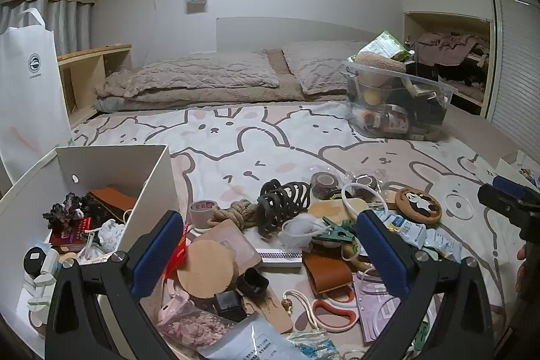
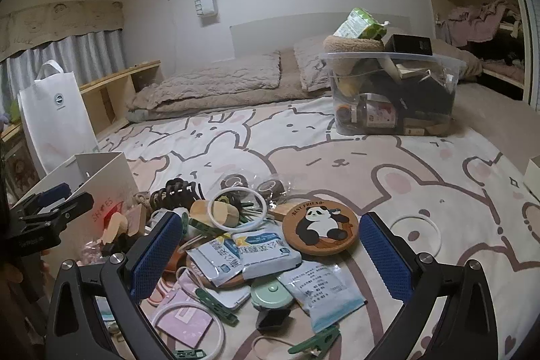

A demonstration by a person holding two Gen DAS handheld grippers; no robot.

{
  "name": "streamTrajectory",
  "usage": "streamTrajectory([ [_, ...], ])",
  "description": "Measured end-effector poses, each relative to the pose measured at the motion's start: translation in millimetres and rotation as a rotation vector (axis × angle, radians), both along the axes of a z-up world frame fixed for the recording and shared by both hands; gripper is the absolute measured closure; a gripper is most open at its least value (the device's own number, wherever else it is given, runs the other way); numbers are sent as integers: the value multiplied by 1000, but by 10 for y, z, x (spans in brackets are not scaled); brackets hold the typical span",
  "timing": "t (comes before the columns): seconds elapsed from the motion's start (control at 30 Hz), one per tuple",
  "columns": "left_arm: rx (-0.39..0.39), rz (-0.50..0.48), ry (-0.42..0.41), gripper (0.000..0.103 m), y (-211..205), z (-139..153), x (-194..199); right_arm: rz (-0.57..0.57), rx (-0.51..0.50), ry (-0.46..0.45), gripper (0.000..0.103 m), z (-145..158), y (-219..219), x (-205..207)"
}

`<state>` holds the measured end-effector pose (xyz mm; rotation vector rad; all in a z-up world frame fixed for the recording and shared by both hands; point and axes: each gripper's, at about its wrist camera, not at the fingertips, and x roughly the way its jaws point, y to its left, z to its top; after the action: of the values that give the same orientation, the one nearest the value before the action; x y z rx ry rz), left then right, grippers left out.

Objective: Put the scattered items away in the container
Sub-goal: 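Move both open tools over the scattered items toward the green clothespins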

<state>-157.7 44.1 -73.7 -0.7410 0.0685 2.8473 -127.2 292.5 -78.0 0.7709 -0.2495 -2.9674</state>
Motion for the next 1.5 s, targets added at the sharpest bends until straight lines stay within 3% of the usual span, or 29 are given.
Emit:
streamTrajectory([
  [0.73, -5, -139, -88, 0, 452, -341, 279, -78, 6, -64, 0, -287, 206, 208],
  [1.5, -104, -289, -179, 0, 1011, -772, 641, -89, 2, -210, 0, -722, 270, 317],
])
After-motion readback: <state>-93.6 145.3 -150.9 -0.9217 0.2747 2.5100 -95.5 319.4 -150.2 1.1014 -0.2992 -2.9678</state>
